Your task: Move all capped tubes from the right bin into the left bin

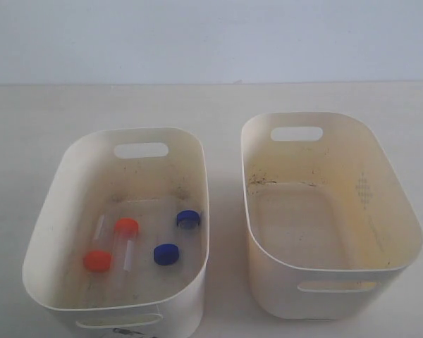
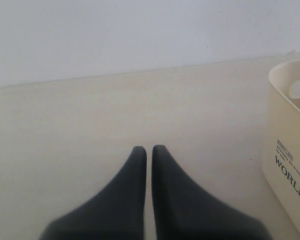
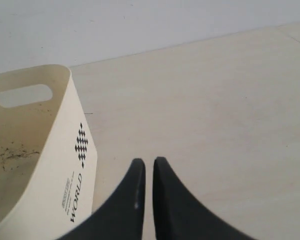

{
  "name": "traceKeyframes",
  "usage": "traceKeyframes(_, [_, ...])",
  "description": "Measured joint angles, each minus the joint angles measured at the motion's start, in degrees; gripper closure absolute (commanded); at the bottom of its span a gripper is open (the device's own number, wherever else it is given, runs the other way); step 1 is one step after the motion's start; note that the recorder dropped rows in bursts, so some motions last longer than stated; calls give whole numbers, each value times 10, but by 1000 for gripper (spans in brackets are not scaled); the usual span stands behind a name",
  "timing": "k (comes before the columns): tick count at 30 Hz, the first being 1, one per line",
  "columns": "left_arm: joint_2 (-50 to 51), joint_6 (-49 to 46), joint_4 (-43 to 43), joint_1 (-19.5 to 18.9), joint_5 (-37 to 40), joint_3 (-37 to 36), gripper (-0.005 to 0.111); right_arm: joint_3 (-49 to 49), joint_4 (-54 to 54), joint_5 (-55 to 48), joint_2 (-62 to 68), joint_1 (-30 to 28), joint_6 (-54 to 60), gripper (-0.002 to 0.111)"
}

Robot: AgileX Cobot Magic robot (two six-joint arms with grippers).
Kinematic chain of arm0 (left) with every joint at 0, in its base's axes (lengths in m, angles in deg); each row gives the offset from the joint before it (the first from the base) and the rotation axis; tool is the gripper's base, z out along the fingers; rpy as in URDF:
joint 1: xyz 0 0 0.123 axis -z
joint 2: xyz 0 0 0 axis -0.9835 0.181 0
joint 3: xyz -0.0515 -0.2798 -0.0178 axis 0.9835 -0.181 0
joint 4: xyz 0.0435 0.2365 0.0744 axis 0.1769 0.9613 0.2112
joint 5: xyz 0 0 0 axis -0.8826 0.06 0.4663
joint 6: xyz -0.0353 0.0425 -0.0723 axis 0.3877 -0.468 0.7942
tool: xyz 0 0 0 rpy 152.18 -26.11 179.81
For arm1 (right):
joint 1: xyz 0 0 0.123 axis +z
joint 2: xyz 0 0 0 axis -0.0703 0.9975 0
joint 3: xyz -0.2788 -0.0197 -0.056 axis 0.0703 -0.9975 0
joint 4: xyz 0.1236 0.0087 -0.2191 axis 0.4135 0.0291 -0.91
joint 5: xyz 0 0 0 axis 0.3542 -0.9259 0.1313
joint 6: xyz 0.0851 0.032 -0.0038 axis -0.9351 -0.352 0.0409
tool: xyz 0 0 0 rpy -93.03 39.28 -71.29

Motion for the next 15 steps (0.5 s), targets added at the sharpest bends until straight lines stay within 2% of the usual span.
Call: traceKeyframes(15, [0, 0, 0, 0, 0, 0, 102, 0, 0, 0, -3, 0, -11, 103])
